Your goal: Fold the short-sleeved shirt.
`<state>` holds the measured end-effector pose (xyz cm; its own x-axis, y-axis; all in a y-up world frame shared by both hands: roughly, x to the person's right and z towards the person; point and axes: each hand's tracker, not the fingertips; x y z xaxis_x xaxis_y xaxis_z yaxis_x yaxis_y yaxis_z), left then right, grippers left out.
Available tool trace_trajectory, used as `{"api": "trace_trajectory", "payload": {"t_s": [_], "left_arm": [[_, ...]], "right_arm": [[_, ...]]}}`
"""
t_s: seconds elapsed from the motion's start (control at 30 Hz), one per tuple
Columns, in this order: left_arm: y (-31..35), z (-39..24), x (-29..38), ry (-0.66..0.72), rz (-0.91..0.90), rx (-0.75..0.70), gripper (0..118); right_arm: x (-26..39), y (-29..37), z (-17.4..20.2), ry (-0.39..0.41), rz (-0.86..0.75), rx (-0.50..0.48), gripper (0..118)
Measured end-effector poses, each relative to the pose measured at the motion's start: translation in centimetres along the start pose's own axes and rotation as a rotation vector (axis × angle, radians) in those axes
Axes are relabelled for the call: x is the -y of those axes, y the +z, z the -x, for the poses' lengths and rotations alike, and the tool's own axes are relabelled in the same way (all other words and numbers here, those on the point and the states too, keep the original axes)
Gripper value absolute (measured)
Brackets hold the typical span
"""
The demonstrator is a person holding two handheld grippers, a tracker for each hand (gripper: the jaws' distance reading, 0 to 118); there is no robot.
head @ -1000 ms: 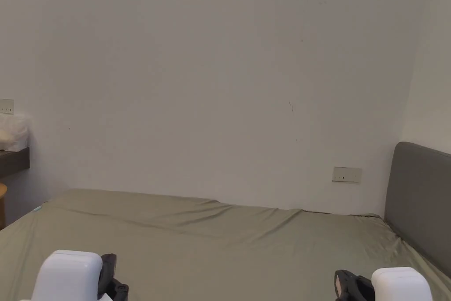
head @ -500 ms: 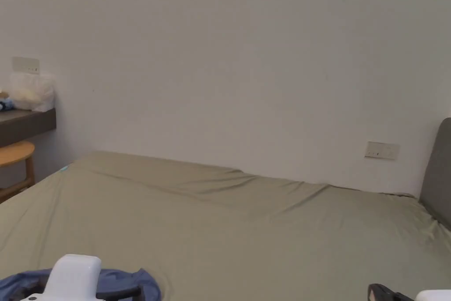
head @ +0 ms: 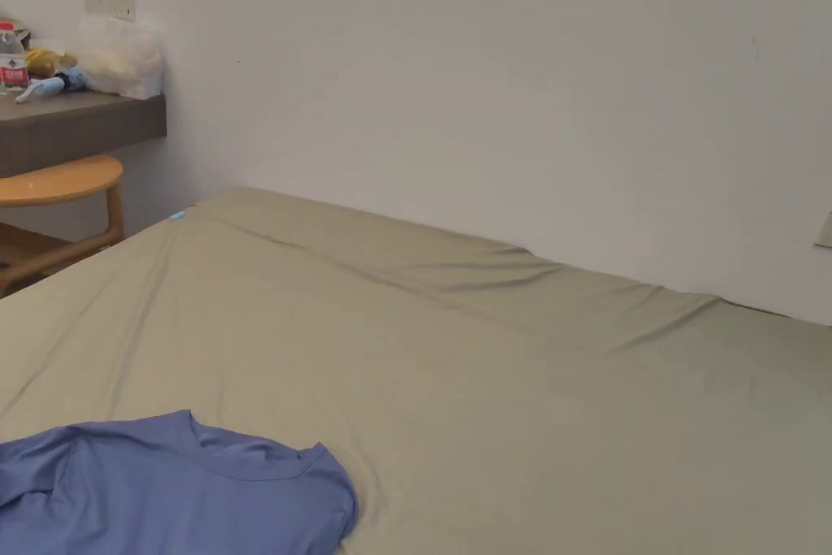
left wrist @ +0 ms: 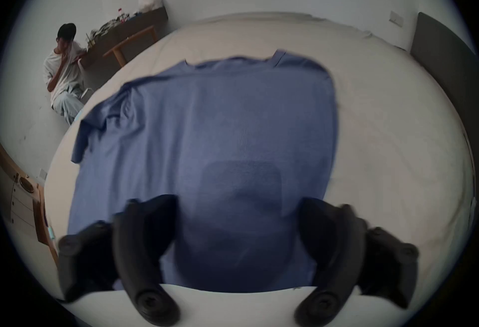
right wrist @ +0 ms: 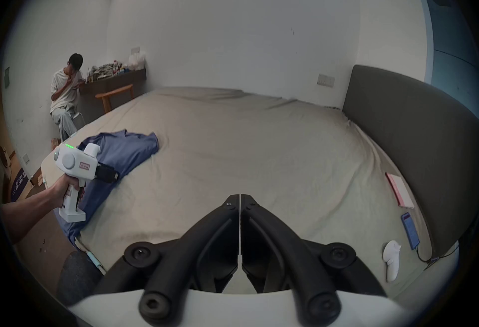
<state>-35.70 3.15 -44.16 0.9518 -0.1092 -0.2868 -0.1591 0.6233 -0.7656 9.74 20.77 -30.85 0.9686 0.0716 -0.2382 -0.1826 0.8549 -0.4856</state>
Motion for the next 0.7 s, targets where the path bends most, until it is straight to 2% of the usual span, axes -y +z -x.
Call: {"api": "trace_trajectory", "payload": {"t_s": [0.03, 0.07, 0.1, 0.13, 0.17, 0.2, 0.23, 0.3, 0.4, 0.53, 0.7], "left_arm": [[0.1, 0.6, 0.2, 0.024, -0.021, 0.015, 96], [0.5, 0.9, -0.2, 0.117, -0.077, 0.077, 87], [0.7, 1.1, -0.6, 0.125, -0.070, 0.061, 64], [1.1, 1.1, -1.0, 0.122, -0.087, 0.004, 16], [1.5, 1.2, -1.4, 0.113, -0.099, -0.095, 7], [2.0, 1.5, -1.9, 0.099, -0.130, -0.139, 7], [2.5, 1.8, -2.5, 0.115, -0.132, -0.038, 7], [4.3, 1.3, -3.4, 0.118, -0.152, -0.010, 7], [8.5, -1.1, -5.0, 0.032, -0.261, 0.023, 7], [15.0, -7.0, -5.7, -0.095, -0.363, 0.186, 7], [22.8, -17.4, -3.8, -0.208, -0.425, 0.412, 7]], "right_arm": [[0.3, -0.5, 0.1, -0.009, 0.018, -0.002, 10], [0.6, -0.9, 0.2, -0.022, 0.035, -0.006, 10], [0.9, -1.0, 0.1, -0.033, 0.044, -0.010, 10], [1.2, -1.2, 0.1, -0.043, 0.051, -0.014, 10], [1.4, -1.4, 0.1, -0.050, 0.060, -0.019, 10], [1.5, -1.5, 0.1, -0.052, 0.066, -0.024, 10], [1.7, -1.4, 0.0, -0.051, 0.071, -0.026, 10], [1.9, -0.9, -0.2, -0.045, 0.071, -0.024, 10], [1.7, 0.4, -1.3, -0.064, 0.052, -0.020, 10], [1.5, 2.9, -3.4, -0.105, 0.006, 0.001, 10], [1.6, 6.6, -6.7, -0.131, -0.047, 0.064, 10]]}}
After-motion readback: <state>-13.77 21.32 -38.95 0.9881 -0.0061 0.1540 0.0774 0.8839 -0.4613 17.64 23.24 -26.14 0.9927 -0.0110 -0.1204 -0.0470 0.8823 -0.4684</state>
